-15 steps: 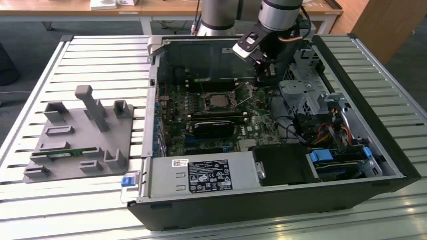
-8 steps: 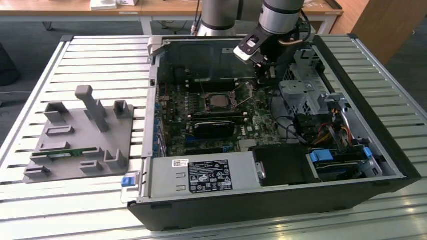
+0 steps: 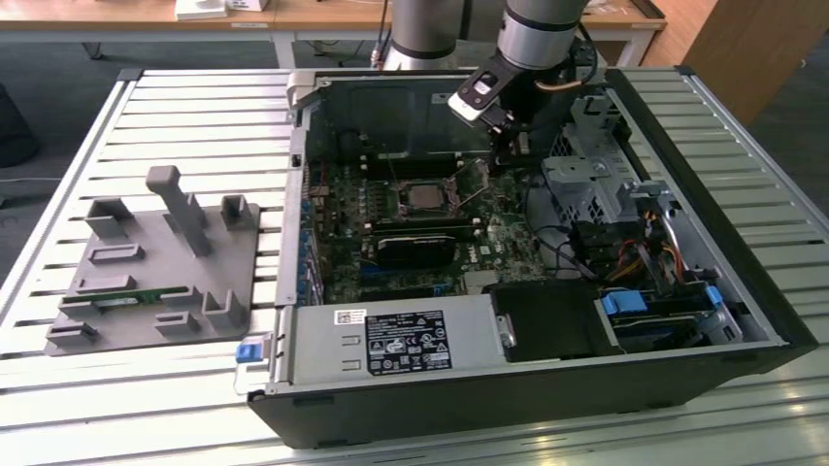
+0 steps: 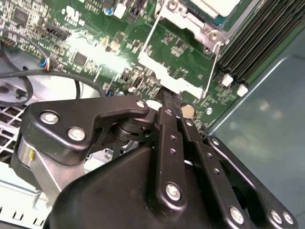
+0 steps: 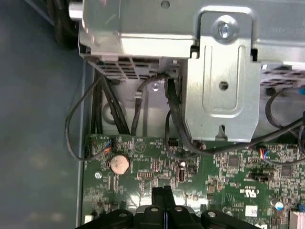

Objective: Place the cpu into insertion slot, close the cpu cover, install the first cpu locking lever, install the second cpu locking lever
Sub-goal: 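Close the cpu cover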

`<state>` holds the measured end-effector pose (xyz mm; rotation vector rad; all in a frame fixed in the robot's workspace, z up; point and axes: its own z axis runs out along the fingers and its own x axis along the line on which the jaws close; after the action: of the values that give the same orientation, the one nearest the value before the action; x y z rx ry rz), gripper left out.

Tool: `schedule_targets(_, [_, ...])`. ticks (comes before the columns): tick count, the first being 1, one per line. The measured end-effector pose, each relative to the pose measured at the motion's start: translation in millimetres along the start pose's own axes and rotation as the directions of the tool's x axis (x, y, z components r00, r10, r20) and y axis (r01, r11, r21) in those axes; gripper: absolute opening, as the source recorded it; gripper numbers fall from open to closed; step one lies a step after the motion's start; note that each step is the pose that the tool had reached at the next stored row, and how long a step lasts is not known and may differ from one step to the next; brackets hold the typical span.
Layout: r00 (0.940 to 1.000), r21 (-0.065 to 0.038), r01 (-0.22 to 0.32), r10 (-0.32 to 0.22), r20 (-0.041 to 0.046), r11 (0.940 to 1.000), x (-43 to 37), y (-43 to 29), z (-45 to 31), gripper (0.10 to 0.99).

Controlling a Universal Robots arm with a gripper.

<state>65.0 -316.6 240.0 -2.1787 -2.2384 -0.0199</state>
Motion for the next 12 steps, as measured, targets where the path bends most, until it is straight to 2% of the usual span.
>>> schedule_targets(7, [1.0, 0.0, 0.0, 0.0, 0.0, 1.0, 0.5, -17.9, 0.2, 0.106])
schedule_targets(12, [1.0, 0.0, 0.0, 0.0, -0.0002, 1.0, 0.7, -25.4, 1.0, 0.106])
